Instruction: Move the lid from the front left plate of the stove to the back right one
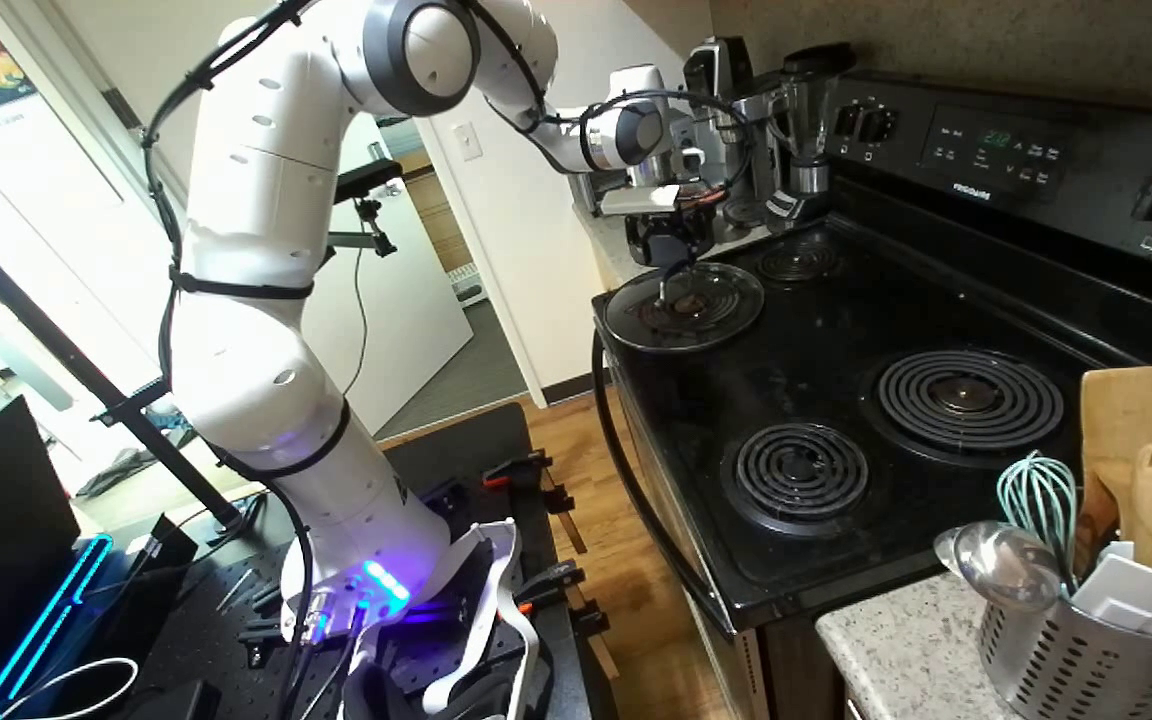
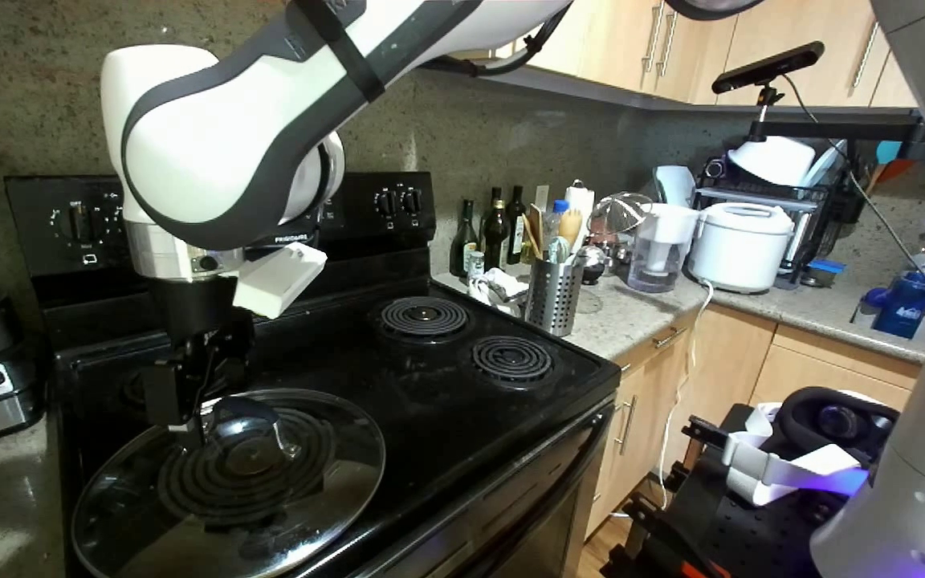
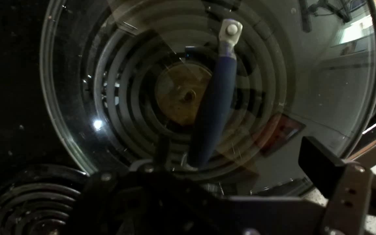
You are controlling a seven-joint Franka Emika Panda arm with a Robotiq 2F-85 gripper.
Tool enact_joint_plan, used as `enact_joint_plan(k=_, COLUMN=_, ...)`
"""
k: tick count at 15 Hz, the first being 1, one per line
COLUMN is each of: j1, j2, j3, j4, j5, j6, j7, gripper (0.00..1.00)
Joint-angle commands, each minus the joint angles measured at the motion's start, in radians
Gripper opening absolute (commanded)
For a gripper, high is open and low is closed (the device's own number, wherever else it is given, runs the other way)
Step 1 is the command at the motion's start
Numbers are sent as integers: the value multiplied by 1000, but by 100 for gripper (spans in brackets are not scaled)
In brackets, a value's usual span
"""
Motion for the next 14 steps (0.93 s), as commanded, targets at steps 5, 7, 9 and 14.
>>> enact_joint_plan(k=5, j1=5, j2=13, j3=-19, j4=32, j5=16, j6=5, j7=100, gripper=100)
enact_joint_plan(k=7, j1=8, j2=17, j3=-23, j4=30, j5=15, j6=4, j7=131, gripper=100)
enact_joint_plan(k=9, j1=10, j2=22, j3=-26, j4=27, j5=17, j6=1, j7=159, gripper=100)
enact_joint_plan(k=14, j1=4, j2=41, j3=-27, j4=12, j5=36, j6=13, j7=208, gripper=100)
